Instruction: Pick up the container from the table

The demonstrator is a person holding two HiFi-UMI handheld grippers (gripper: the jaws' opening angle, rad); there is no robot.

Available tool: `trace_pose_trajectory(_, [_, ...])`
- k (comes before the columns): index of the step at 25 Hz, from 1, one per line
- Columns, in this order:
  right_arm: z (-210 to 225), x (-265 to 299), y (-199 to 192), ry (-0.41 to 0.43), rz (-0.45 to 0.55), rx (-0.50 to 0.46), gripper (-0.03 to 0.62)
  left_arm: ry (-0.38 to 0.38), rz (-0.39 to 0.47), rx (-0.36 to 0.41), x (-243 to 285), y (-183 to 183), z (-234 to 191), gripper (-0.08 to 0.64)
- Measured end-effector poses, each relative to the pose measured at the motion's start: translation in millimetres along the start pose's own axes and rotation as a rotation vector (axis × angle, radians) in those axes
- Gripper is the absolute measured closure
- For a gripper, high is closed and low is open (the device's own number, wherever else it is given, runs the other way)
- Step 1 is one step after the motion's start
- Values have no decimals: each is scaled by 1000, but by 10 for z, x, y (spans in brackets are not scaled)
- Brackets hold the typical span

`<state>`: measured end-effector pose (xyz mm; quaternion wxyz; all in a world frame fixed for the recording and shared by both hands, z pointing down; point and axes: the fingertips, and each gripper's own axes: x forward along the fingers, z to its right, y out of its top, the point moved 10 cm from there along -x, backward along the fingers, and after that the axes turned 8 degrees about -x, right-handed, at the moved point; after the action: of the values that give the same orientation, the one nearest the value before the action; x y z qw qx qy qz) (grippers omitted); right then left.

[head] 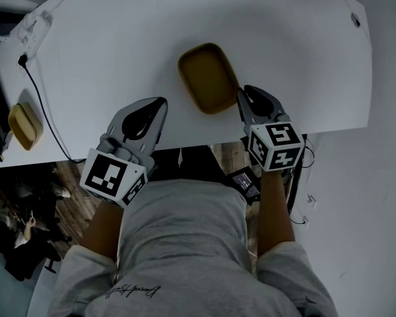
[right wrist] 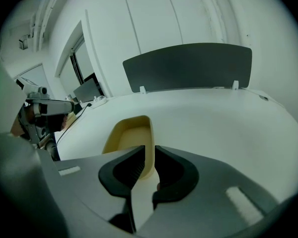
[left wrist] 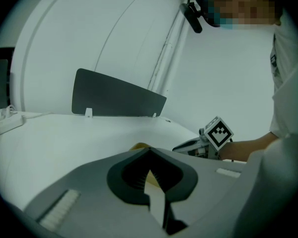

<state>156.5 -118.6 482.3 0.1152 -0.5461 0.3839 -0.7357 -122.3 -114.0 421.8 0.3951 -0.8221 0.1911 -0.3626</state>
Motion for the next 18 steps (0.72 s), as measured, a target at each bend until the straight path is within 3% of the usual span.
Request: trace_pose_trajectory(18, [55, 372, -92, 16, -93, -16, 487, 8, -36, -12, 29, -73, -124, 558])
